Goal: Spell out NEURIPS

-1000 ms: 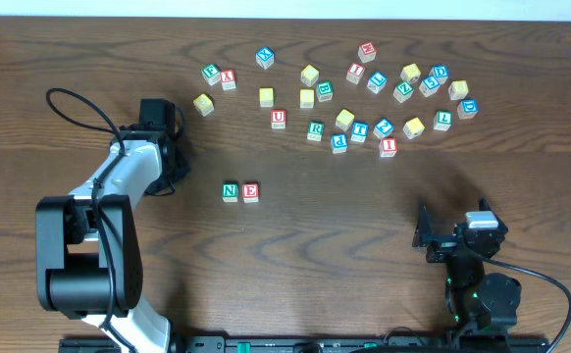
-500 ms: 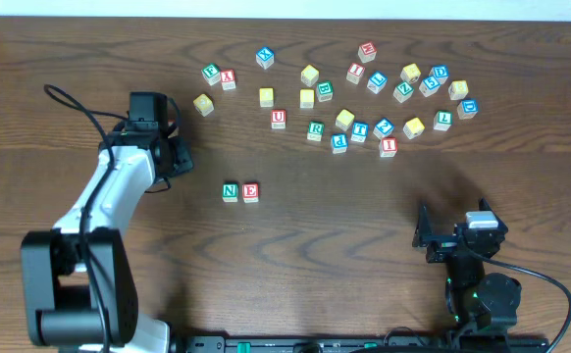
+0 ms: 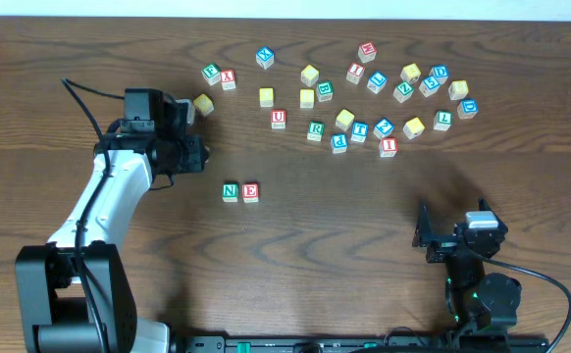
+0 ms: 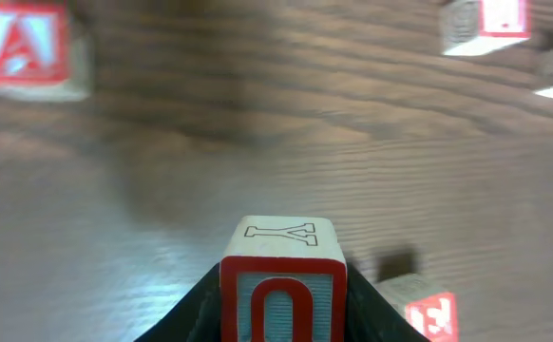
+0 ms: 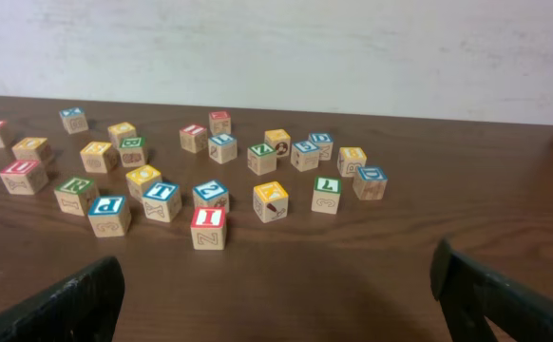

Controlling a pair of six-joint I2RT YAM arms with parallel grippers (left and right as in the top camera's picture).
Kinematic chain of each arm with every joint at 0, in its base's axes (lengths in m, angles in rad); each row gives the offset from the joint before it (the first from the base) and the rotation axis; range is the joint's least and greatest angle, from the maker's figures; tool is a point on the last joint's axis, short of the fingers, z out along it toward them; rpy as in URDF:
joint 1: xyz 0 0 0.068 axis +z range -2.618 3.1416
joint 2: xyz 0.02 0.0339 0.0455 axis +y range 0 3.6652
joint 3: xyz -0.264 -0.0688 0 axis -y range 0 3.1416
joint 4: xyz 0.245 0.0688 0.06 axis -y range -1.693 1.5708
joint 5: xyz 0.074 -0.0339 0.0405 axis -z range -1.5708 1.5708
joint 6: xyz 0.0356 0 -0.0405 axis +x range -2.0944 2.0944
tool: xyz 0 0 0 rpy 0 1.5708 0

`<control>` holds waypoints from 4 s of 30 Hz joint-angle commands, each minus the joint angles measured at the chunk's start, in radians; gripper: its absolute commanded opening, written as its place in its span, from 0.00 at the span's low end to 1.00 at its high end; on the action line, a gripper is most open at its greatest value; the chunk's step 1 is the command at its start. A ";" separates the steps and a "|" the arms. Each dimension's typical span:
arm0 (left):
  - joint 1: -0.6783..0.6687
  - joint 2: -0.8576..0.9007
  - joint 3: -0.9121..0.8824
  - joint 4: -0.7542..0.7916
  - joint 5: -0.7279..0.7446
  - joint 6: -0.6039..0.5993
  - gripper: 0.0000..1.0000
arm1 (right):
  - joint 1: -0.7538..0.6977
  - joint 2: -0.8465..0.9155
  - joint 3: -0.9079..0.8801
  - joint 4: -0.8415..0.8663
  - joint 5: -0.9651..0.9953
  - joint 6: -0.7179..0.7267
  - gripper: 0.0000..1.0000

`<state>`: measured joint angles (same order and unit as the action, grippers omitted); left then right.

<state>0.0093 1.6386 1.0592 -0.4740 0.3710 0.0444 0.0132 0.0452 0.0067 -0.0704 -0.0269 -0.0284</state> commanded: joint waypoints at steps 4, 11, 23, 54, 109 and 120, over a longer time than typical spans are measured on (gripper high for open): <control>-0.027 -0.017 0.038 0.037 0.104 0.117 0.33 | -0.006 -0.003 -0.001 -0.005 -0.002 0.017 0.99; -0.105 -0.017 0.121 0.050 0.105 0.187 0.33 | -0.006 -0.003 -0.001 -0.005 -0.002 0.017 0.99; -0.198 0.041 0.242 0.050 0.105 0.321 0.29 | -0.006 -0.003 -0.001 -0.005 -0.002 0.017 0.99; -0.236 0.230 0.246 -0.121 0.126 0.630 0.21 | -0.006 -0.003 -0.001 -0.005 -0.002 0.017 0.99; -0.236 0.348 0.245 -0.048 0.127 0.786 0.31 | -0.006 -0.003 -0.001 -0.005 -0.002 0.016 0.99; -0.236 0.380 0.243 -0.048 0.127 0.786 0.31 | -0.006 -0.003 -0.001 -0.005 -0.002 0.017 0.99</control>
<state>-0.2245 2.0075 1.2816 -0.5175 0.4808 0.8135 0.0132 0.0452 0.0067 -0.0704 -0.0269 -0.0284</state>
